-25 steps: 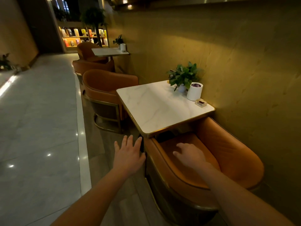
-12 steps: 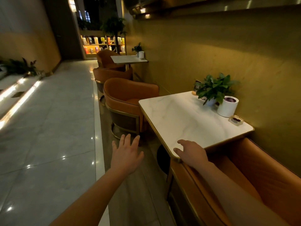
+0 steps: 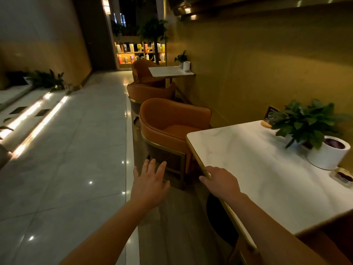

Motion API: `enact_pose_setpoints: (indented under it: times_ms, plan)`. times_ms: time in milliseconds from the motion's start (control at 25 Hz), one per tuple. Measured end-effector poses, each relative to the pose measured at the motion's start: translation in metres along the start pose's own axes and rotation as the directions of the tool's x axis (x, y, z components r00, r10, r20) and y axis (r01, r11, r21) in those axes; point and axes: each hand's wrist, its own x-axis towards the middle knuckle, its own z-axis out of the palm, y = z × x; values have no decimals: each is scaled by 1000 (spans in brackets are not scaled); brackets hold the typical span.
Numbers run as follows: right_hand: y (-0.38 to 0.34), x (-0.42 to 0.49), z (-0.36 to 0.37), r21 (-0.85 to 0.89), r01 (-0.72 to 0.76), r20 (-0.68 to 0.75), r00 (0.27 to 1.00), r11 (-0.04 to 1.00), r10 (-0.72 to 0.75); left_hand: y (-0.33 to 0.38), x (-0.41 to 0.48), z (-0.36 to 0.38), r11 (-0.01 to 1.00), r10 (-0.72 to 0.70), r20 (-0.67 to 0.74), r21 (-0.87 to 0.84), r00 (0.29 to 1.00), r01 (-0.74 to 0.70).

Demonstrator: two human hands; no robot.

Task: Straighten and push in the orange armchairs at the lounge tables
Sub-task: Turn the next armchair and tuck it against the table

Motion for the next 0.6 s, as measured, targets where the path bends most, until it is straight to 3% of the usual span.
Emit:
enact_pose_setpoints:
  times_ms: [600]
  plan:
    - [-207, 285, 79, 43, -51, -50, 997, 998, 54, -263, 282, -19, 988, 149, 60, 24, 987, -150]
